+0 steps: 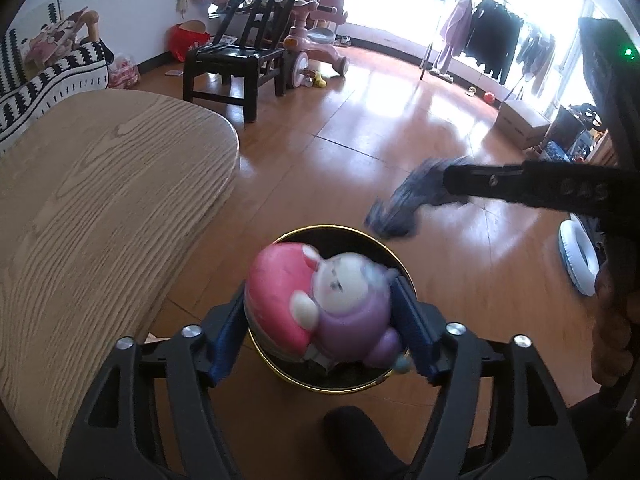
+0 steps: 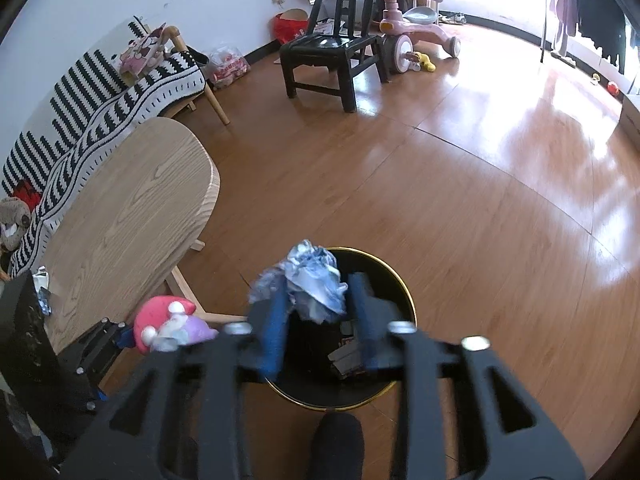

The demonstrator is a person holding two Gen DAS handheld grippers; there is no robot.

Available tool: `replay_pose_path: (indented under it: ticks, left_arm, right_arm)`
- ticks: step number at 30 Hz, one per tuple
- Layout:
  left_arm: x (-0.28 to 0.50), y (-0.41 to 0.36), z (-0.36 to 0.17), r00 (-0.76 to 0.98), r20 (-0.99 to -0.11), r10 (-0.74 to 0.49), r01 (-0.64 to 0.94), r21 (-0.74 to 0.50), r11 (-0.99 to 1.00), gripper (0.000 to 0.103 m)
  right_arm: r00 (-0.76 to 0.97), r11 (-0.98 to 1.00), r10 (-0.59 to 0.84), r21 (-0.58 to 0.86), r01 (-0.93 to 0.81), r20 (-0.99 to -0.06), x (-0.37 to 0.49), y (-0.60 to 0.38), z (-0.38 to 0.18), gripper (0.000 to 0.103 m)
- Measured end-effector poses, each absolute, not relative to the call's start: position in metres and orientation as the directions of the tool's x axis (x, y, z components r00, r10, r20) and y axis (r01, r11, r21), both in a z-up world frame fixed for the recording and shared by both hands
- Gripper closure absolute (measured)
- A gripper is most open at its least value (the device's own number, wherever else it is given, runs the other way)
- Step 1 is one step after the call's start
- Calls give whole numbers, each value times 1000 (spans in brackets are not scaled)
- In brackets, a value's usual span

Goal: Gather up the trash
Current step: 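Carry the toy and foil to the bin and open both tools over it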

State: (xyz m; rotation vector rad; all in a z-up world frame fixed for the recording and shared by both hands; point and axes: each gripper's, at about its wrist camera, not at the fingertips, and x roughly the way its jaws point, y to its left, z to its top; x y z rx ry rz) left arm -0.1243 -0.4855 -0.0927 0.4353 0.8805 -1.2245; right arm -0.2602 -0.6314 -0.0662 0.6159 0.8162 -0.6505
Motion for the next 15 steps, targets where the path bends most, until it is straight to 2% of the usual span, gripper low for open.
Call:
replay_pose_path:
  ticks: [1,3,9,15]
  left_arm:
    - [-125,-486,-92,85,-776,-625,935,-156,319,28]
    - [-125,-487,-92,88,-773,-629,933,-157,323,24]
    - [-126,-485,-87,95,-767,-635,930,-159,331,20]
    - [-118,-462,-65,143,-744,-653,925,-135,356,12]
  right_arm:
    - [524,641,-291,243,728,-801,-262,-631,-64,39]
    - [525,641,-300,240,729,-796,-263,-629,-63,39]
    - [525,642,-292,243,727,-799,-260,-627,-63,38]
    - [549,674,-291,240,699,-783,-247,-615,-48,26]
